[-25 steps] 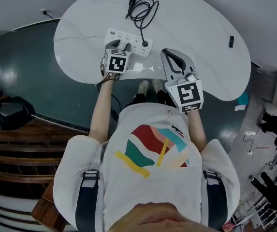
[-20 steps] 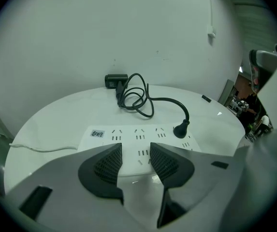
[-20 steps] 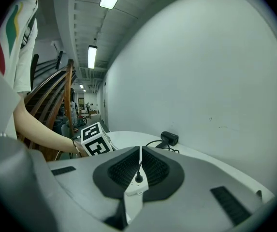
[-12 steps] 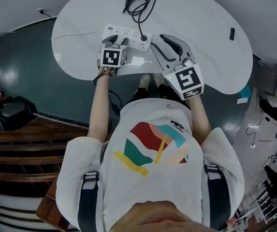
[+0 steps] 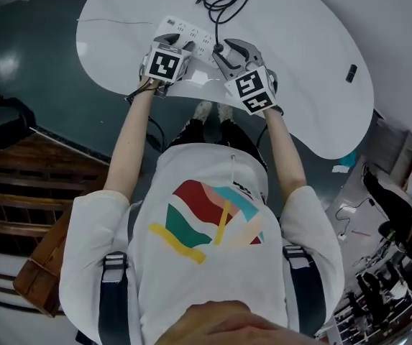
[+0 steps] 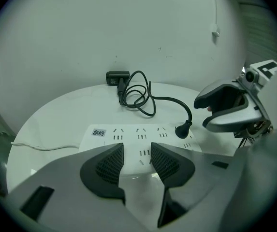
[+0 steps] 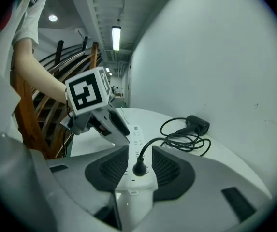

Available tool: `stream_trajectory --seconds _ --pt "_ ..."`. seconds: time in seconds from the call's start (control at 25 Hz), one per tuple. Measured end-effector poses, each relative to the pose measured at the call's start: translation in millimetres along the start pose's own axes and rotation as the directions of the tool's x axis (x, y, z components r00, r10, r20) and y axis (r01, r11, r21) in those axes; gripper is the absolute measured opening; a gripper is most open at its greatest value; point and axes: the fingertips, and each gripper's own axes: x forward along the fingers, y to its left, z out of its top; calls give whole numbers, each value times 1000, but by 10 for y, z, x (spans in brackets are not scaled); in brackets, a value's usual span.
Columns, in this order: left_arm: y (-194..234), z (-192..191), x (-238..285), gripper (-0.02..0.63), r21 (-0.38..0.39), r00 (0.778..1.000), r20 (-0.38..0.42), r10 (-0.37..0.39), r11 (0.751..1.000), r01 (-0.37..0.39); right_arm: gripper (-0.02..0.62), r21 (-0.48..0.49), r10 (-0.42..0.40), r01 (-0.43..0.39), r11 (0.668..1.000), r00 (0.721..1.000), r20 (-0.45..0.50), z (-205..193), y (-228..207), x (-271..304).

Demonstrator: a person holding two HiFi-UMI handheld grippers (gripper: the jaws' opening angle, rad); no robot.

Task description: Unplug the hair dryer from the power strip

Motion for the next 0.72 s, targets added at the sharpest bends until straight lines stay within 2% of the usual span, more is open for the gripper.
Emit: stream_trajectory --seconds 0.24,0.72 --pt "35 26 28 175 -1 1000 -10 9 1000 -9 156 -22 58 -59 998 997 -55 -197 44 322" --pt "45 48 41 175 2 1000 -10 9 1000 -9 95 36 34 -33 999 999 -33 -233 -12 448"
